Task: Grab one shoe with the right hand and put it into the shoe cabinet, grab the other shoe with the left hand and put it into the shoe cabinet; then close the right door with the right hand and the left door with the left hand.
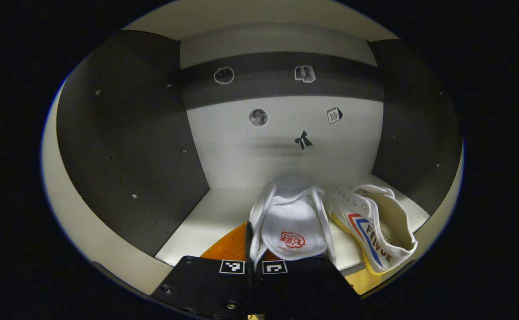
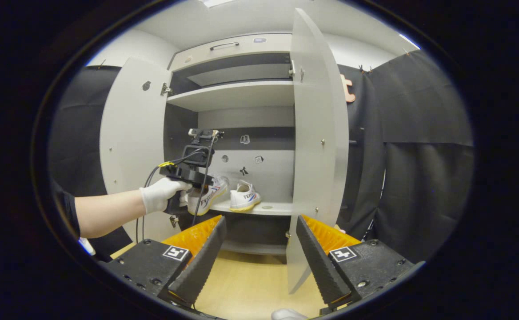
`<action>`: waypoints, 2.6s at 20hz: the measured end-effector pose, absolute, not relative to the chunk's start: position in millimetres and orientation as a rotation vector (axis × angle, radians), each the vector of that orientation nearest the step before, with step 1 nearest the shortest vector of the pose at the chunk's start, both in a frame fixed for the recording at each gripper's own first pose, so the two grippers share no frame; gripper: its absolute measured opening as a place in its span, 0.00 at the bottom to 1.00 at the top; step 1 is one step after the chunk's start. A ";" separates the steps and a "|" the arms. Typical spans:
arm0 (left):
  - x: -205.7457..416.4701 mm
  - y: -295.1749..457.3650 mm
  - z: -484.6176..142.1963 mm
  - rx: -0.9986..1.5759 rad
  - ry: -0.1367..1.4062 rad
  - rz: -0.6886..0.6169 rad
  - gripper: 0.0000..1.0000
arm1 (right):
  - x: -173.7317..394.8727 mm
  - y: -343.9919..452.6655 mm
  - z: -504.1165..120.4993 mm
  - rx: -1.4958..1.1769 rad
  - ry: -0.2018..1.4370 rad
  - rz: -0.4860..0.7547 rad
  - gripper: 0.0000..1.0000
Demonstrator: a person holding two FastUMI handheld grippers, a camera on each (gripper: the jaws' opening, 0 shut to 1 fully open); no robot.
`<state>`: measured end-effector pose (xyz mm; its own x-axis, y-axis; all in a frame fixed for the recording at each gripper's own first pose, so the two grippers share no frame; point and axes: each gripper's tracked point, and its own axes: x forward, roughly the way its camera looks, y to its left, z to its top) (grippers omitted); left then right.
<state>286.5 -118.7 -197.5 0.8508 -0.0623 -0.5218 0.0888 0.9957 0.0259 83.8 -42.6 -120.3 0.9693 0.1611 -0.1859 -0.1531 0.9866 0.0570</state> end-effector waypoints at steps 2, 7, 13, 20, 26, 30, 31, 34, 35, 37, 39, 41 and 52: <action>286.3 -113.8 -212.3 0.046 0.621 -0.068 0.01 | 83.3 -40.1 -120.8 0.044 0.194 0.163 1.00; 289.0 -117.5 -210.4 0.055 0.652 -0.099 0.23 | 84.8 -40.0 -124.7 0.052 0.204 0.160 1.00; 283.1 -96.0 -198.8 0.062 0.605 -0.071 0.96 | 86.6 -36.7 -123.7 0.055 0.200 0.163 1.00; 251.7 -87.4 -166.7 0.024 0.521 -0.098 0.97 | 81.6 -25.6 -114.1 0.035 0.173 0.168 1.00; 186.6 -71.8 -79.3 0.015 0.273 -0.117 0.97 | 68.8 -21.2 -93.5 0.012 0.117 0.144 1.00; 116.5 -65.1 -29.2 0.062 0.106 -0.138 0.96 | 50.9 -24.0 -74.5 -0.004 0.072 0.113 1.00; 99.7 -64.9 -22.2 0.066 0.078 -0.146 1.00 | 47.7 -25.8 -70.2 -0.003 0.060 0.106 1.00; 53.6 -59.8 -10.1 0.058 0.023 -0.158 0.96 | 38.2 -37.5 -61.8 -0.009 0.042 0.072 1.00; 37.5 -55.7 -6.4 0.049 0.010 -0.161 0.96 | 33.6 -44.1 -60.0 -0.008 0.038 0.058 1.00; 6.5 -41.9 4.9 0.029 -0.013 -0.151 0.96 | 26.1 -59.7 -59.8 -0.004 0.039 0.027 1.00; -20.4 -31.3 8.0 0.016 -0.024 -0.135 0.96 | 22.6 -84.2 -62.0 -0.002 0.044 -0.023 1.00; -44.0 -22.6 4.8 0.007 -0.022 -0.119 0.96 | 23.2 -112.8 -66.5 0.010 0.059 -0.077 1.00; -114.8 -7.1 -18.2 0.027 0.023 -0.001 0.96 | 67.0 -230.3 -76.2 0.063 0.112 -0.220 1.00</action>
<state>-114.8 -7.1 -18.2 0.9997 -0.0007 -0.0234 0.0013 0.9996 0.0270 67.0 -230.3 -76.2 0.9697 -0.2143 -0.1174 0.2213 0.9739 0.0498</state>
